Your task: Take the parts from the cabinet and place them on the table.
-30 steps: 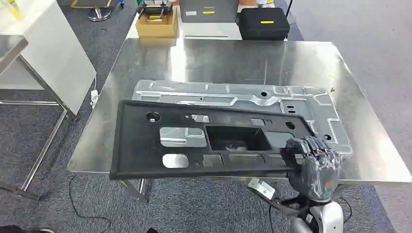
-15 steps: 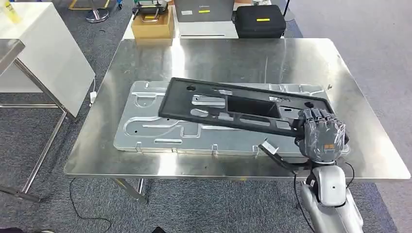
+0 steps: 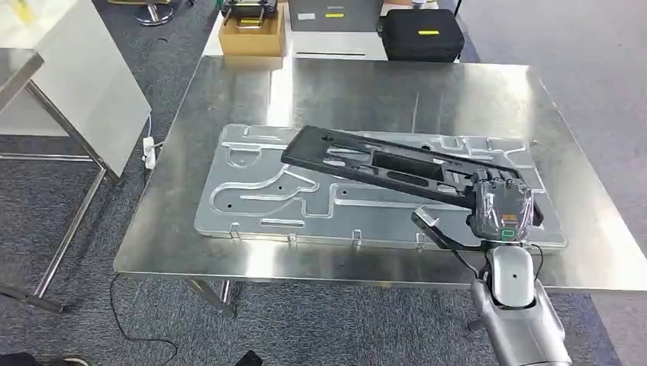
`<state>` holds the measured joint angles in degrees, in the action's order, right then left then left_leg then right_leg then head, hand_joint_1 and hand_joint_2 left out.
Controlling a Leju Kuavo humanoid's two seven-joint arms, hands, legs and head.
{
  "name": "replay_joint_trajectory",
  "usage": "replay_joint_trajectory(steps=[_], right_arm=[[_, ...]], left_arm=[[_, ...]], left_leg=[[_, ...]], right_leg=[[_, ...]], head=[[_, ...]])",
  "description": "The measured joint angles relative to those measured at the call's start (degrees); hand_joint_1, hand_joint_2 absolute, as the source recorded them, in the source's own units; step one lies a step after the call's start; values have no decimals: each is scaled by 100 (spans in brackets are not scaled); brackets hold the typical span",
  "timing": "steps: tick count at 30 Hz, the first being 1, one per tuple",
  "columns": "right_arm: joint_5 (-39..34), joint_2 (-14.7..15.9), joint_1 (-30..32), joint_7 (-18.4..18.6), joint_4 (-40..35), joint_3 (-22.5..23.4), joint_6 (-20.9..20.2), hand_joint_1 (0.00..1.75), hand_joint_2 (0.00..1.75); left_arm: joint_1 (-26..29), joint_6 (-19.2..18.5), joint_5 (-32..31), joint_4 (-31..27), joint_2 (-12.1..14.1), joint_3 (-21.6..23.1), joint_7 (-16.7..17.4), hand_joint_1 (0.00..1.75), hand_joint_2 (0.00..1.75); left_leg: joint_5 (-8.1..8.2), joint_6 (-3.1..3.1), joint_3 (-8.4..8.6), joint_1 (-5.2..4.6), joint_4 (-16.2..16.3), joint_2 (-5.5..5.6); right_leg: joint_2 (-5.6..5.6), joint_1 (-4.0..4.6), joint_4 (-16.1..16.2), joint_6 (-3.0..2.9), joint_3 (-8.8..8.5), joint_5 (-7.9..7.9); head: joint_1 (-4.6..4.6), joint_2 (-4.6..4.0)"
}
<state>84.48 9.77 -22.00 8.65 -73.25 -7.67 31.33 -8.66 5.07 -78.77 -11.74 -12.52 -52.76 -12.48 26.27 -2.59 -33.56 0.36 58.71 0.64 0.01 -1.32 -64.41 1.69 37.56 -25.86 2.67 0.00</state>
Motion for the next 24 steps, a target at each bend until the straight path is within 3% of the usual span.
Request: replay_joint_trajectory(steps=[1, 2, 3, 4, 5, 6, 7, 8, 9, 10, 11, 12, 13, 15, 16, 17, 21, 22, 24], right_arm=[[4, -9, -32, 111, 68, -15, -48, 161, 175], [7, -33, -68, 198, 134, -35, -82, 154, 175], [7, -55, -82, 279, 173, -46, -108, 148, 175], [7, -85, -83, 335, 223, -64, -119, 113, 175], [7, -120, -83, 390, 287, -90, -132, 54, 175], [7, -166, -84, 409, 350, -116, -136, 49, 175], [7, -206, -86, 420, 398, -140, -138, 0, 175], [7, -238, -93, 425, 450, -164, -140, 0, 175], [7, -284, -89, 422, 520, -196, -153, 0, 175], [7, -328, -79, 422, 595, -234, -171, 0, 0], [7, -361, -79, 420, 685, -280, -219, 0, 0], [7, -396, -74, 420, 779, -319, -243, 0, 0], [7, -429, -64, 420, 882, -365, -252, 0, 0], [15, -487, -61, 420, 1001, -444, -204, 0, 0], [18, -503, -58, 420, 1032, -472, -160, 0, 0], [20, -511, -53, 420, 1056, -492, -110, 0, 0], [22, -511, 28, 388, 1080, -560, -88, 0, 0], [22, -509, 57, 364, 1063, -560, -90, 0, 0], [22, -492, 125, 313, 973, -562, -108, 0, 0]], left_arm=[[-4, -11, 0, 0, -7, 5, 9, 0, 0], [-21, -13, 0, 0, -13, 11, 13, 0, 0], [-28, -18, 2, -2, -13, 15, 26, 0, 0], [-29, -26, 2, 0, -15, 24, 37, 0, 0], [-31, -29, 4, 0, -22, 35, 46, 0, 0], [-37, -29, 7, 0, -22, 44, 53, 0, 0], [-38, -26, 7, 0, -22, 50, 59, 0, 0], [-43, -26, 7, 0, -24, 57, 66, 0, 0], [-44, -29, 9, 0, -22, 66, 66, 0, 0], [-40, -29, 9, 0, -22, 79, 68, 0, 0], [-28, -31, 11, 0, -22, 85, 70, 0, 0], [-21, -31, 17, 0, -22, 90, 77, 0, 0], [-19, -31, 24, 0, -22, 94, 79, 0, 0], [-28, -33, 37, -2, -20, 111, 79, 0, 0], [-30, -31, 55, -2, -20, 116, 72, 0, 0], [-39, -31, 63, 0, -22, 120, 64, 0, 0], [-3, -16, 114, 0, -20, 127, 59, 0, 0], [-4, -11, 122, 0, -22, 127, 55, 0, 0], [-9, -4, 149, -2, -22, 127, 44, 0, 0]], left_leg=[[21, 22, 2, -1, 14, 5], [32, 52, -27, -49, 50, 9], [17, 77, -46, -39, 37, 10], [20, 97, -44, -36, 31, 9], [17, 122, -29, -32, 13, 7], [59, 170, -25, -57, 23, 5], [139, 203, -48, -35, 126, -3], [303, 227, -173, -28, 385, -18], [524, 248, -378, -12, 820, -21], [722, 269, -612, -7, 1285, -22], [810, 287, -796, -6, 1638, -22], [767, 298, -860, -4, 1733, -22], [587, 298, -795, -1, 1554, -23], [63, 270, -375, 3, 642, -25], [-93, 239, -142, 2, 123, -26], [-13, 216, -69, -38, 25, -22], [-56, 95, -61, -27, -19, -15], [-92, 44, -22, 2, -81, -25], [-94, -18, -15, -1, -96, -31]], right_leg=[[0, 12, 360, -38, -143, 53], [-4, 62, 448, -51, -200, 18], [-6, 58, 437, -65, -194, 1], [8, 65, 445, -76, -184, -3], [11, 70, 447, -102, -182, -7], [8, -3, 502, -143, -216, 15], [9, 0, 525, -164, -241, 19], [-4, 1, 526, -217, -247, 13], [-5, 7, 526, -226, -247, 8], [-7, 12, 525, -234, -248, 3], [-6, 14, 522, -239, -249, 0], [-5, 14, 519, -240, -254, -2], [-3, 13, 514, -240, -262, -9], [4, 9, 500, -217, -284, -27], [5, 9, 491, -193, -295, -44], [4, 48, 483, -162, -278, -57], [5, 48, 528, -39, -311, -32], [0, 18, 458, -16, -288, -95], [3, 18, -146, 12, -12, -481]], head=[[0, 0], [2, 0], [-7, 0], [-2, 0], [-4, 0], [-2, 0], [-4, 0], [-18, 0], [-15, 0], [-17, 0], [-15, 0], [-15, 0], [-18, 0], [-17, 0], [-15, 0], [-17, 0], [-15, 0], [-11, 0], [-11, 0]])
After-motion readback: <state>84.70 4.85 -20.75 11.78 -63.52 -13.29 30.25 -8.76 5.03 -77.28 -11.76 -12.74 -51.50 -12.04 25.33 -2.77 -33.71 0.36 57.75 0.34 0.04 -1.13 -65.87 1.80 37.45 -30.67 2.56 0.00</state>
